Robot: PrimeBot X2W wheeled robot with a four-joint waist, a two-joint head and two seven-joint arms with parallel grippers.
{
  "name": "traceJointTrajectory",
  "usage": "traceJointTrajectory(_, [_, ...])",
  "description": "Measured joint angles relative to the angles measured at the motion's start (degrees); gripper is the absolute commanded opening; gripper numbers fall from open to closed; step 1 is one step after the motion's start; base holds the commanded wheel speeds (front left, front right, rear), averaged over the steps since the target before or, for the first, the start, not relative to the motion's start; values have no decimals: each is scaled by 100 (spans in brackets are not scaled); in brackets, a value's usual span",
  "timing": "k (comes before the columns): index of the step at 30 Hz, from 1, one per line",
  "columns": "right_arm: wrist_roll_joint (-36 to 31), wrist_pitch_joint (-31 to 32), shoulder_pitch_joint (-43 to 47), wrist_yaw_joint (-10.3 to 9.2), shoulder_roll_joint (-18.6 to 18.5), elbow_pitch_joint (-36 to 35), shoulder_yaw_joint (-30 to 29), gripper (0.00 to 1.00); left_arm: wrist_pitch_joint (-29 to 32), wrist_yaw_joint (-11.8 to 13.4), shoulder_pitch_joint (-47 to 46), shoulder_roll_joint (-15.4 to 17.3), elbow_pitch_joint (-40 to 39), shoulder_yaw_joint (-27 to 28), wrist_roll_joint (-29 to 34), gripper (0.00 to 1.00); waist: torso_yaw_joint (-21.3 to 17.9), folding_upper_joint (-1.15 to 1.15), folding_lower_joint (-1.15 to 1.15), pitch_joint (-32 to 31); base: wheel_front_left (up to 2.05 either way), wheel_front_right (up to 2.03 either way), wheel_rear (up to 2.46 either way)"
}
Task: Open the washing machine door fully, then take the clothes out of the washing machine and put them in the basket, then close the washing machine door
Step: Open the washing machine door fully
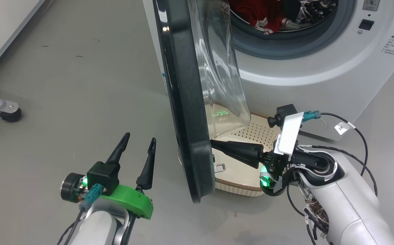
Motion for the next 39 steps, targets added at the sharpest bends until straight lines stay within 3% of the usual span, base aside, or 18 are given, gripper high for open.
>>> traceJointTrajectory(16, [333,-504,14,1,7,-164,234,0,0,31,22,2,-60,20,-18,100,14,0,0,63,0,0,0])
traceJointTrajectory(30, [379,-1468,711,1,22,-995,-961,0,0,100,102,3,-71,69,-16,100,-143,0,0,74,0,0,0])
traceJointTrajectory(31, [331,-1546,788,1,19,-1070,-1047,3,0,101,103,3,-73,78,-16,100,-157,0,0,71,0,0,0])
traceJointTrajectory(32, [271,-1655,869,1,15,-1136,-1139,30,0,113,105,3,-74,86,-16,100,-170,0,0,67,0,0,0])
traceJointTrajectory(33, [202,-1758,956,1,-7,-1182,-1225,80,0,124,105,3,-76,92,-16,100,-183,0,0,63,0,0,0])
traceJointTrajectory(34, [120,-1837,1056,1,-56,-1223,-1284,100,0,124,105,3,-76,102,-16,100,-196,0,0,59,0,0,0])
traceJointTrajectory(39, [-439,-2463,1529,1,-176,-1338,-1607,100,0,159,137,5,-76,221,-7,100,-290,0,0,27,0,0,0])
